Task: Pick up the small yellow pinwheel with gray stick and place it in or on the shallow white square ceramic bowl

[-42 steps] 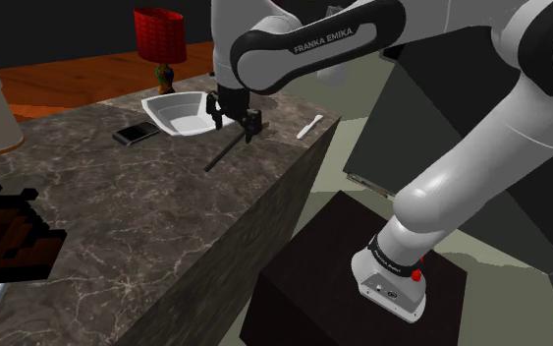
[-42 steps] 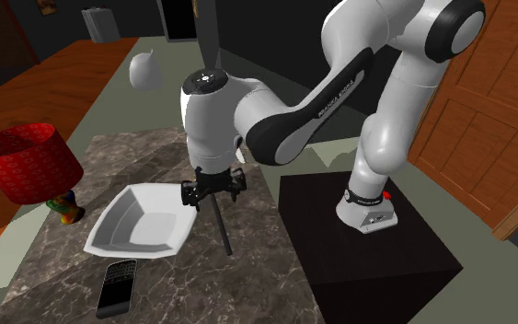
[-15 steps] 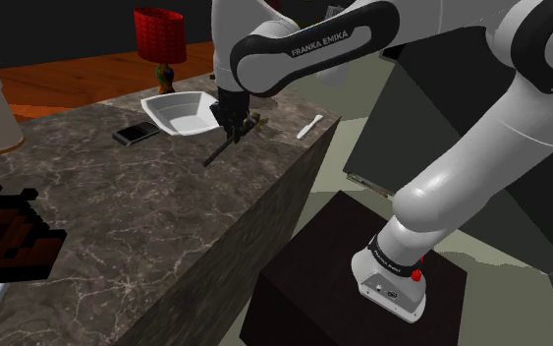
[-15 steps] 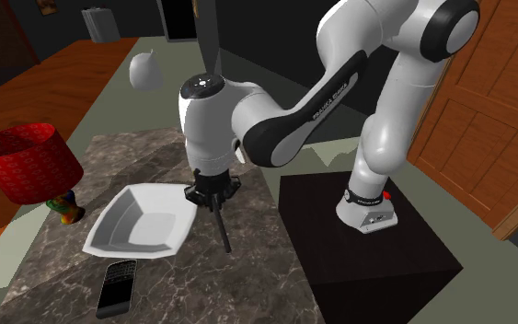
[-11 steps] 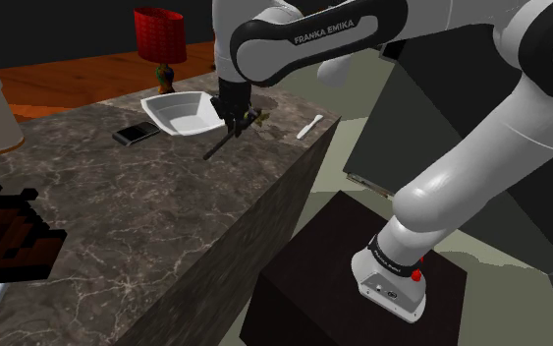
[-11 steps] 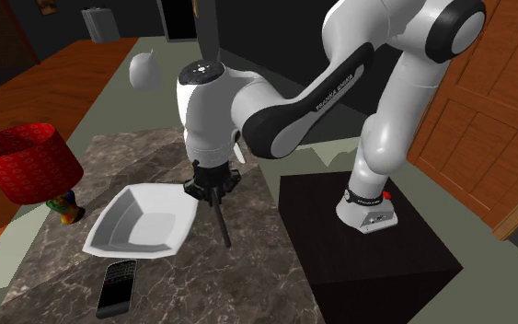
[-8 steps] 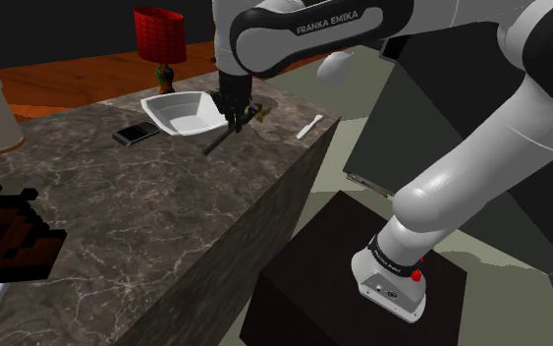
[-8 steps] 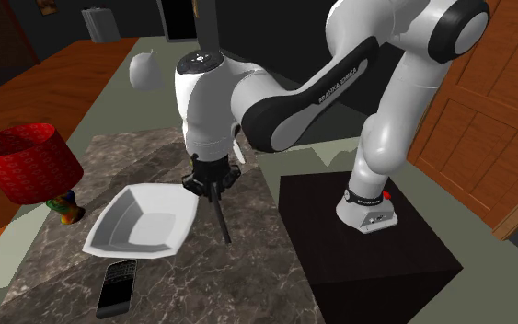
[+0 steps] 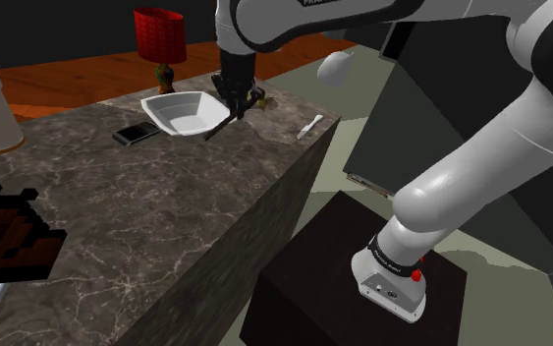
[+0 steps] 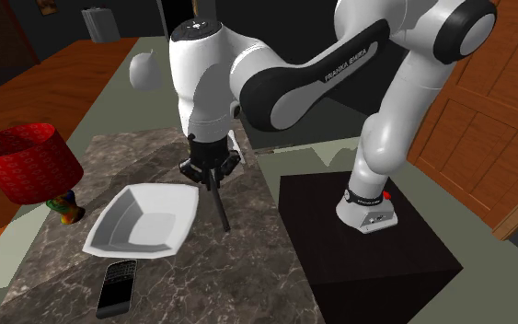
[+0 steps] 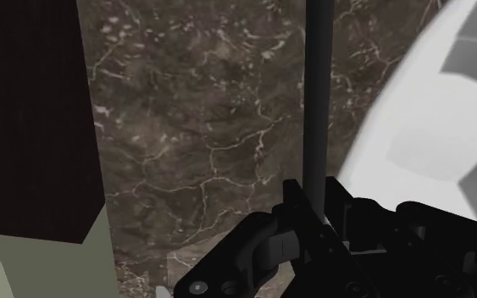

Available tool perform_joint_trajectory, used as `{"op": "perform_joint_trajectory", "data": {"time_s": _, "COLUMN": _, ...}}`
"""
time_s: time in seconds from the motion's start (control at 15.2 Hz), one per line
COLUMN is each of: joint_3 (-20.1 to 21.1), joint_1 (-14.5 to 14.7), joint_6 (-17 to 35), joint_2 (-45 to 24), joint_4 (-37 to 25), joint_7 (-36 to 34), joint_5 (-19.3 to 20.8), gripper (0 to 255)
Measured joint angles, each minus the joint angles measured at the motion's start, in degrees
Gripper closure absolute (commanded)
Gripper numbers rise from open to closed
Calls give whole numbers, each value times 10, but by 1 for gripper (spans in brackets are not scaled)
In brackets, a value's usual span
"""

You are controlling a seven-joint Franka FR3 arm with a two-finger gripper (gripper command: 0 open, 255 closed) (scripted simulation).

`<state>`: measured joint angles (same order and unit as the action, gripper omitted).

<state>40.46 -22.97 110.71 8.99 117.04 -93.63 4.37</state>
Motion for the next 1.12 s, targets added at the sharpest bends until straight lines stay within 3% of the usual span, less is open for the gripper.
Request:
{"op": "perform_joint_trajectory", "data": {"time_s": 0.4, "joint_3": 2, "joint_1": -1, "joint_6": -41, "joint_2": -9, "joint_4": -47, "joint_7": 1, "joint_5": 4, "gripper": 255}}
{"op": "perform_joint_trajectory", "data": {"time_s": 0.73, "joint_3": 32, "joint_1": 14, "joint_6": -88, "joint_2": -149, "joint_4": -188, "joint_7": -60, "joint_5": 99, "gripper": 255}}
{"op": "perform_joint_trajectory", "data": {"time_s": 0.99, "joint_3": 28, "joint_1": 73, "joint_6": -152, "joint_2": -280, "joint_4": -343, "joint_7": -97, "joint_5": 184, "gripper": 255}}
{"op": "perform_joint_trajectory", "data": {"time_s": 1.12, "joint_3": 17, "joint_1": 122, "joint_6": -189, "joint_2": -353, "joint_4": -438, "joint_7": -108, "joint_5": 227, "gripper": 255}}
